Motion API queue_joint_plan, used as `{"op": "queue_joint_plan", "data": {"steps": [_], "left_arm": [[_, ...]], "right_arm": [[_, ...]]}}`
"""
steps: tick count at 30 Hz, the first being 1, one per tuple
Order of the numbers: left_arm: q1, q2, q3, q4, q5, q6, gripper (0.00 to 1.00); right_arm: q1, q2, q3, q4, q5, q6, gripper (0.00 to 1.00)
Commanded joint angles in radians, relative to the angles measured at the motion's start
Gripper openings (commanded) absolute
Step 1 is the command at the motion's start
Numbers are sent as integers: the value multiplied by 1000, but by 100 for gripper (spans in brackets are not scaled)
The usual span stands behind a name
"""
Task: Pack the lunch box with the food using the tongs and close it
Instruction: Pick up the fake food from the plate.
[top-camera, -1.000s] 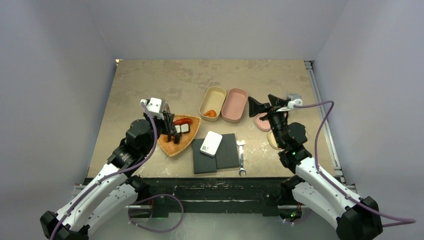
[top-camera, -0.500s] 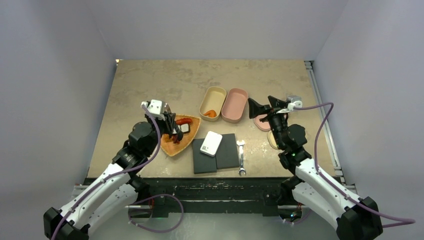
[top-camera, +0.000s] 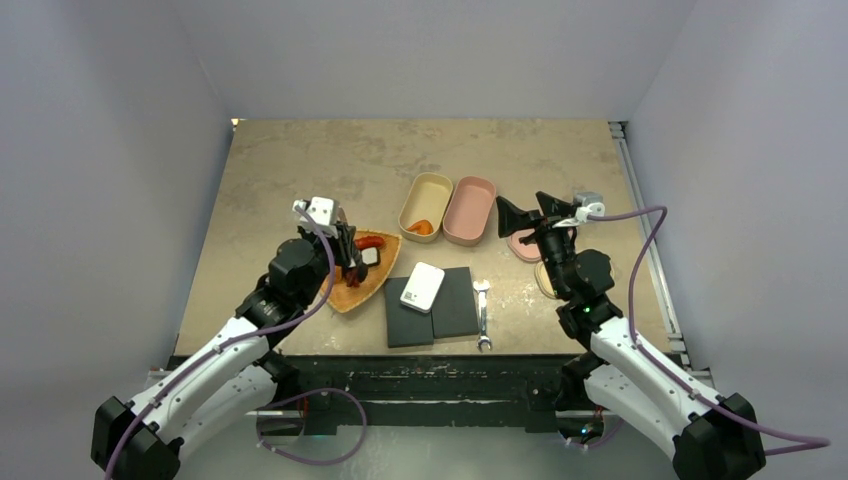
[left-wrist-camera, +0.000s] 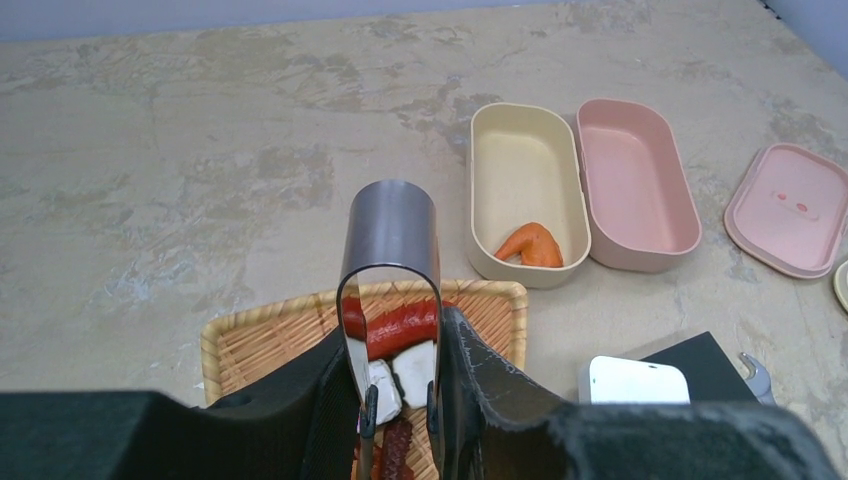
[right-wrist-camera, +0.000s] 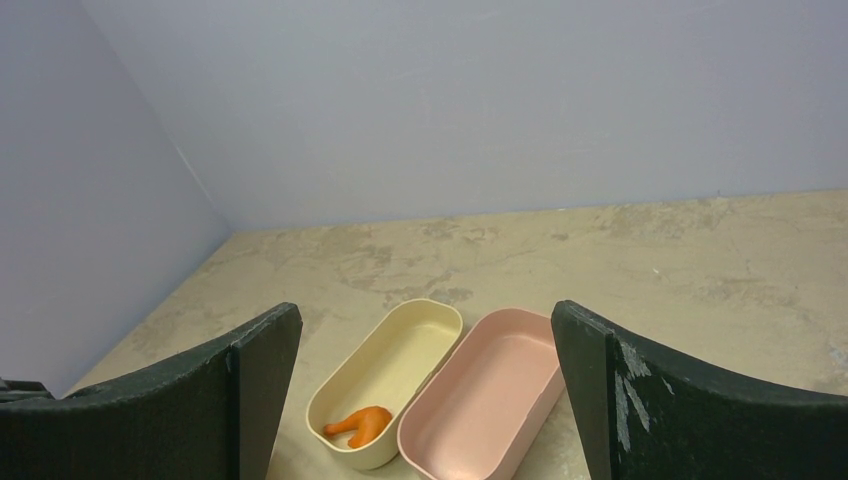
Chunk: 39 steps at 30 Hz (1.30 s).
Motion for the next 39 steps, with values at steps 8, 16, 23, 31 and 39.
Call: {"op": "queue_joint_plan", "data": {"steps": [8, 16, 23, 31, 39], "left_arm": [[-1, 39, -7, 54, -11, 11, 12], [-1, 22, -6, 47, -28, 11, 0], [-1, -15, 93, -66, -33, 7, 0], [-1, -18, 189, -142, 4, -11, 0], [-2, 189, 288, 88, 188, 4, 0]], "right_arm": [[0, -30, -16, 48, 16, -11, 99], [0, -35, -19, 50, 19, -13, 99], [0, -40, -18, 50, 24, -15, 99], [0, -71, -33, 57, 41, -17, 99], [1, -83, -40, 63, 38, -28, 99]]}}
